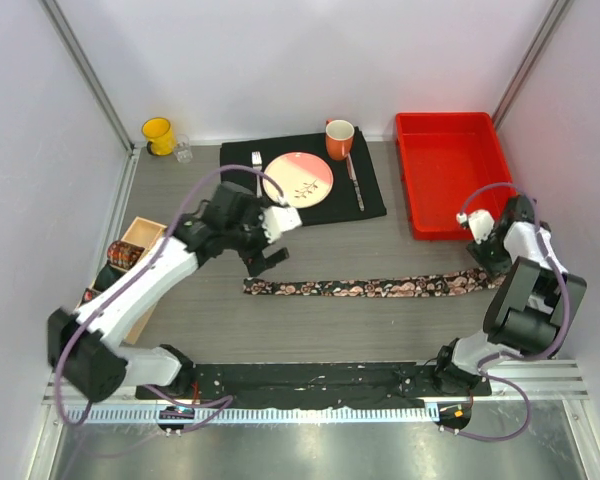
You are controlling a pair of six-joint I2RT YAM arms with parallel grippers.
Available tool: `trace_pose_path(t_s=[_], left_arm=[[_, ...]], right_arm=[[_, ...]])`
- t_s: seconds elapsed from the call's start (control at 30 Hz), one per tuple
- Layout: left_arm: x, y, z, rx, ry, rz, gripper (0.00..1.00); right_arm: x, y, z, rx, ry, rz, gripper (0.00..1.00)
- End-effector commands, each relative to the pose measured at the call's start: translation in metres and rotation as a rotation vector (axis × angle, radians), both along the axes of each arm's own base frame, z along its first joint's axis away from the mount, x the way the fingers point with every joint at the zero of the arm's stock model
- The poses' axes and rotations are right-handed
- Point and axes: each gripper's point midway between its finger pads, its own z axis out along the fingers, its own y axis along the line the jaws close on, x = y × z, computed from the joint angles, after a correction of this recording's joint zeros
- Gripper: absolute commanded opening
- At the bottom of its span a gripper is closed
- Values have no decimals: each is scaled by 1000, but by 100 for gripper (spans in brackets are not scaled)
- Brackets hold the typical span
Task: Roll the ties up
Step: Flatten out the tie at the center of the board, then roll the tie at the center of the board.
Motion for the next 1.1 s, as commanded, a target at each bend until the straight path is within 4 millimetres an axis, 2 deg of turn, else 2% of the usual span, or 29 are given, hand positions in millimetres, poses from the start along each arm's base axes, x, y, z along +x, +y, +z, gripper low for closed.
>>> trace_pose_path(t_s=[0.0, 0.07, 0.1, 0.13, 0.23, 0.27, 0.3, 0.33, 0.37, 0.4, 0.5, 0.53, 0.6, 0.63, 0.7, 0.77, 0.8, 0.87, 0.9, 0.93, 0.97, 1.0, 1.03, 1.07], left_arm=[[-4, 16, 81, -251, -65, 171, 100], [9, 26, 107, -326, -160, 303, 100], [4, 30, 125, -401, -192, 344, 100], [0, 28, 130, -426, -208, 321, 100], [-13, 28, 127, -404, -242, 225, 100], [-15, 30, 122, -385, -232, 222, 100], [-15, 30, 115, -345, -228, 190, 100], [-17, 30, 113, -316, -218, 165, 100], [-25, 33, 98, -266, -160, 139, 100], [-28, 33, 87, -230, -130, 116, 100], [-33, 35, 49, -117, -96, -8, 100], [-36, 38, 26, -64, -89, -63, 100], [-35, 39, 6, -28, -101, -116, 99], [-40, 44, -13, 3, -73, -144, 97], [-44, 46, -35, 48, -42, -235, 90], [-41, 51, -54, 58, -6, -258, 84], [-35, 58, -59, 49, 9, -239, 83], [-28, 55, -67, -2, 36, -252, 83], [-22, 61, -69, -17, 42, -230, 83], [-21, 59, -73, -38, 56, -244, 83], [-19, 60, -78, -23, 45, -278, 83], [-20, 62, -89, -9, 79, -292, 83], [-22, 64, -94, 2, 89, -309, 83], [-21, 64, -98, 6, 88, -322, 83]], right_arm=[[25, 32, 87, 121, -232, 72, 53], [39, 45, 138, 161, -376, 79, 67], [45, 61, 153, 233, -436, 100, 71], [54, 71, 179, 285, -524, 71, 78], [68, 108, 220, 459, -677, 83, 87], [69, 119, 226, 521, -691, 66, 91], [70, 142, 227, 596, -669, 106, 92], [73, 156, 232, 617, -657, 110, 91], [74, 171, 229, 649, -613, 90, 89], [70, 207, 215, 696, -503, 147, 87], [65, 257, 198, 838, -383, 113, 84], [53, 288, 180, 898, -289, 145, 82], [50, 313, 170, 975, -239, 123, 81], [40, 325, 155, 1009, -176, 111, 81], [31, 341, 142, 1099, -93, 60, 79], [25, 359, 134, 1157, -43, 72, 68], [19, 365, 123, 1173, 7, 5, 64], [17, 385, 112, 1197, 49, 10, 50], [13, 391, 103, 1208, 82, -17, 38], [11, 400, 100, 1234, 116, -64, 34], [14, 414, 97, 1261, 117, -47, 30], [8, 422, 88, 1263, 142, -63, 21], [6, 431, 86, 1282, 169, -114, 17], [6, 450, 84, 1308, 163, -73, 12]])
